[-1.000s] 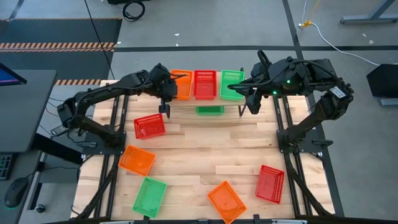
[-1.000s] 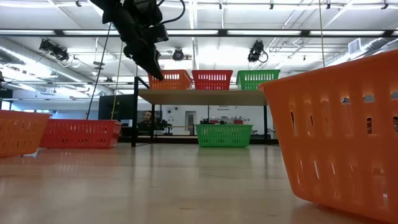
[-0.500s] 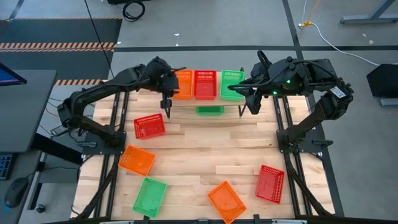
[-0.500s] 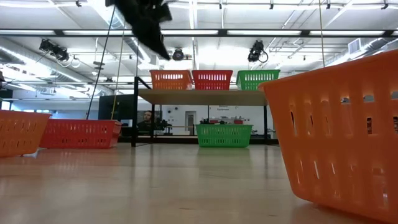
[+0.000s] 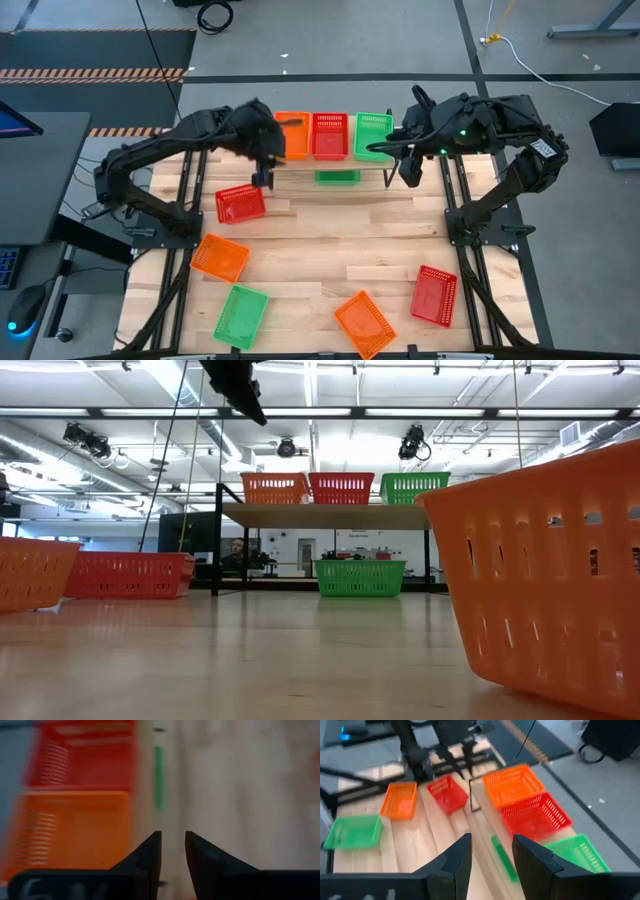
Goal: Stack baskets on shelf by color
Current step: Stack the bottom green bin on top of the other green bin on the shelf
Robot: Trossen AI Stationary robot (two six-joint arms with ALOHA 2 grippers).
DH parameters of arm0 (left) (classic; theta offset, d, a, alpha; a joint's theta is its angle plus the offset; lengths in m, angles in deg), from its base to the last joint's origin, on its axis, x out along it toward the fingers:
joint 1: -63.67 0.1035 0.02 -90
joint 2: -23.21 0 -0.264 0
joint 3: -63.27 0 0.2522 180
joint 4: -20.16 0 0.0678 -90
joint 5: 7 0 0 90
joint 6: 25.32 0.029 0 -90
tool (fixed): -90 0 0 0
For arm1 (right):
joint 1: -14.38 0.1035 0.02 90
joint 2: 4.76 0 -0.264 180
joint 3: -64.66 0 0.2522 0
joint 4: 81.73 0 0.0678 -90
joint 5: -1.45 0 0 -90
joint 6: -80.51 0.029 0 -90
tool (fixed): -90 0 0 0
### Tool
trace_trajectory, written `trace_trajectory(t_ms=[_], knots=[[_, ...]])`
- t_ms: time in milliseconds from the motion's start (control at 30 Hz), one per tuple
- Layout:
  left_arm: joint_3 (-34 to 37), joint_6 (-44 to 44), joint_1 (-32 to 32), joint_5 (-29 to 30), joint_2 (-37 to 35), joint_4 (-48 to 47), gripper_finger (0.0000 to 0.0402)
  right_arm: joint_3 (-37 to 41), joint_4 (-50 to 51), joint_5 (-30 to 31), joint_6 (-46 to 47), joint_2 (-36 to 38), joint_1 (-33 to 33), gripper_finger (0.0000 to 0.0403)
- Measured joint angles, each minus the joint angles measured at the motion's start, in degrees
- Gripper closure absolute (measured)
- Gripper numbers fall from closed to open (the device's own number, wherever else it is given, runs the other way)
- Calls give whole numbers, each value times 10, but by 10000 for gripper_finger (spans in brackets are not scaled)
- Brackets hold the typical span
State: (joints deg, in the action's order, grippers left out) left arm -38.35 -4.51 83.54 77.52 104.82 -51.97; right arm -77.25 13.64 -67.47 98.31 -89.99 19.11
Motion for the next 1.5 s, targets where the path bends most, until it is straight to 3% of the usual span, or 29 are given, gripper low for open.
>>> trace_trajectory(t_ms=[200, 367, 567, 700, 867, 1033, 1333, 1500], knots=[[0, -95, -93, -4, 0, 0, 312, 0, 84, -61, 31, -5, 1, 257], [0, -217, -165, 59, 0, 55, 318, 29, 82, -139, 78, 2, 13, 257], [0, -323, -235, 134, 0, 52, 329, 94, 84, -178, 116, 6, 25, 257], [0, -438, -273, 208, 0, -5, 333, 160, 84, -199, 116, 6, 35, 257], [1, -592, -305, 275, 1, -177, 327, 246, 64, -222, 114, 6, 56, 257], [2, -634, -326, 251, 2, -291, 306, 288, -17, -222, 94, 6, 76, 257], [2, -545, -371, 180, 2, -305, 237, 297, -147, -219, 177, 6, 89, 257], [5, -712, -367, 112, 2, -309, 207, 297, -143, -175, 262, 6, 116, 257]])
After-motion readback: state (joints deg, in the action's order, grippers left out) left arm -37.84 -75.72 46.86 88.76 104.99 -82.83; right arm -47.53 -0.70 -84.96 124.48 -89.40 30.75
